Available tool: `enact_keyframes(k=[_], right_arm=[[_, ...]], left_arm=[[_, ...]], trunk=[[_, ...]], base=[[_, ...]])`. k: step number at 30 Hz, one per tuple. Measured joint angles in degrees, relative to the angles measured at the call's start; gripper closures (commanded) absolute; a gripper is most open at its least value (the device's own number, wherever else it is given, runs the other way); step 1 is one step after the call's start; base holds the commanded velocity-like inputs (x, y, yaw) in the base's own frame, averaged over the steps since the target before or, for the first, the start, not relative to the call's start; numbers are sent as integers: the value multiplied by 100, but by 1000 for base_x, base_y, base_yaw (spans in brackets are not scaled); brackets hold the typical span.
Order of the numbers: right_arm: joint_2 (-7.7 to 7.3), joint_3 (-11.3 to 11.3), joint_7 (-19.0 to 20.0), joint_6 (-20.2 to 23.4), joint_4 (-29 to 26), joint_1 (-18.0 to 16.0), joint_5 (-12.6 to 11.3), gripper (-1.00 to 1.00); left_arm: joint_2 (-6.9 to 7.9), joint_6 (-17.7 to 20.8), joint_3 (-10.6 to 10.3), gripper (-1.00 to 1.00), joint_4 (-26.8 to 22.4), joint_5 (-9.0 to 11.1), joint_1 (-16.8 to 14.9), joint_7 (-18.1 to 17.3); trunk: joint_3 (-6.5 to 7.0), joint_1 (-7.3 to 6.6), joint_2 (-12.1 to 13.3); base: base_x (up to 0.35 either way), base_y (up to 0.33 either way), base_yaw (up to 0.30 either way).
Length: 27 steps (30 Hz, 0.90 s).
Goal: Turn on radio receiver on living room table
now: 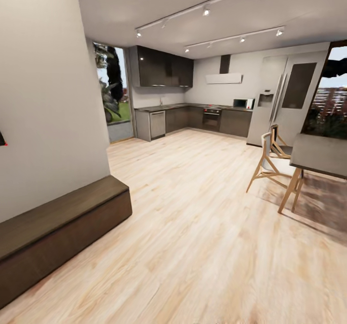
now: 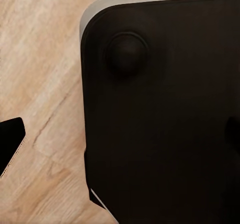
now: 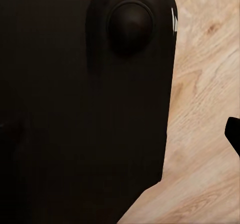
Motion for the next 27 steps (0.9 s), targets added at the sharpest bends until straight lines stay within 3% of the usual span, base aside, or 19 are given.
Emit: enact_keyframes(k=[27], right_arm=[[0,0,0,0,0,0,4,-100]], left_arm=[[1,1,-1,-100,0,0,0,2]], trunk=[[0,0,0]], base=[[0,0,-294]])
